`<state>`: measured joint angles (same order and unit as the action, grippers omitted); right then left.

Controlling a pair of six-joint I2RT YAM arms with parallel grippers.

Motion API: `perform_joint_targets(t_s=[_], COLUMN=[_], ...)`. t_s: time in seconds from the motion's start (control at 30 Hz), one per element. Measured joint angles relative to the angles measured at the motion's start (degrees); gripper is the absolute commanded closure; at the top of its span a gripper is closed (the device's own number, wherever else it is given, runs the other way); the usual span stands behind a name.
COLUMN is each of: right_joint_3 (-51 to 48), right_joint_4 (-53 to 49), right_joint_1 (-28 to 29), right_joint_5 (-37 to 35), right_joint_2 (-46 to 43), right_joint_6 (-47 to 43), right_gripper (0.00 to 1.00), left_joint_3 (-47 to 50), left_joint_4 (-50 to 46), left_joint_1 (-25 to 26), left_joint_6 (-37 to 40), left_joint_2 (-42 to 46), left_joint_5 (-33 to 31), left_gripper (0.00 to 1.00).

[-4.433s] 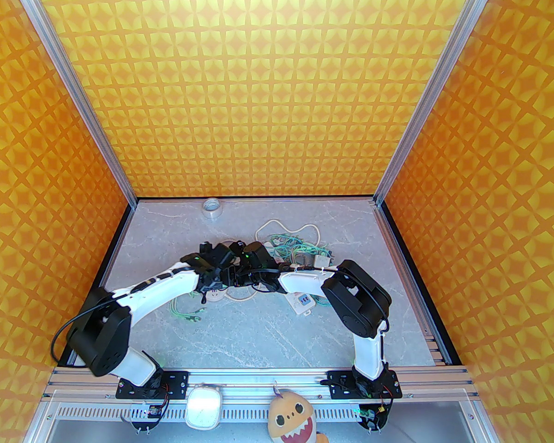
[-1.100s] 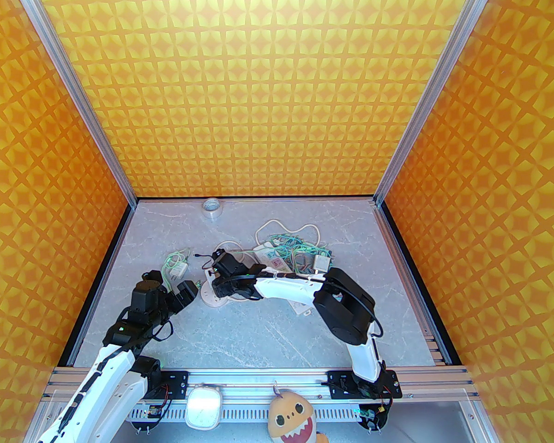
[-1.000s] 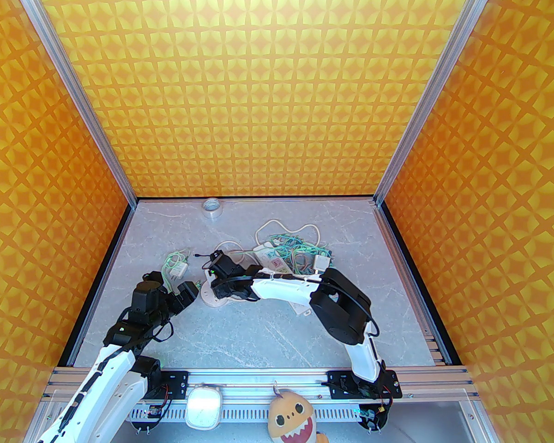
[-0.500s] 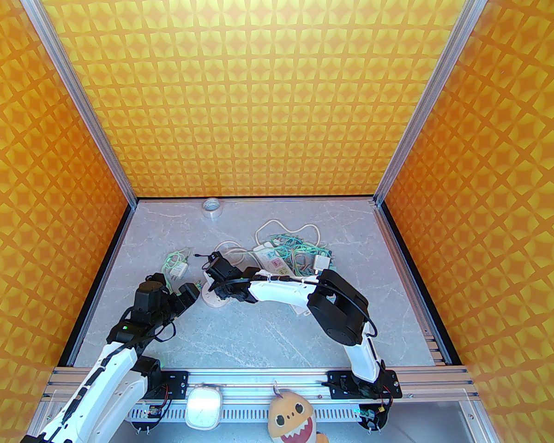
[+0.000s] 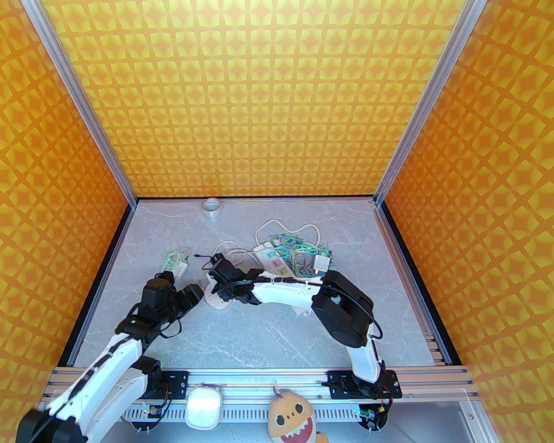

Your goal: Pull the plug off the socket

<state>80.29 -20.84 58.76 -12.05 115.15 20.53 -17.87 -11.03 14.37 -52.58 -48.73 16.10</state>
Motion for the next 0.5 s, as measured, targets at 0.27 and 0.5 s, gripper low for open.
perform_joint_targets(t_s=[0.27, 0.5], right_joint_3=[0.0, 0.0], right_joint_4=[-0.3, -0.4], right_joint_1=[0.0, 0.0], right_joint_5=[0.0, 0.0], right_joint_2=[-0.1, -0.1], right_joint_6=[0.2, 0.2], right_gripper=[0.74, 0.74], left_joint_3=[0.1, 0.1], left_joint_4=[8.0, 11.8], left_joint_1=[2.4, 4.6], left_joint_6=[-0.4, -0.4], left_joint_2=[-9.0, -17.9], left_joint_5=[0.5, 0.1], left_gripper=[0.51, 0.53])
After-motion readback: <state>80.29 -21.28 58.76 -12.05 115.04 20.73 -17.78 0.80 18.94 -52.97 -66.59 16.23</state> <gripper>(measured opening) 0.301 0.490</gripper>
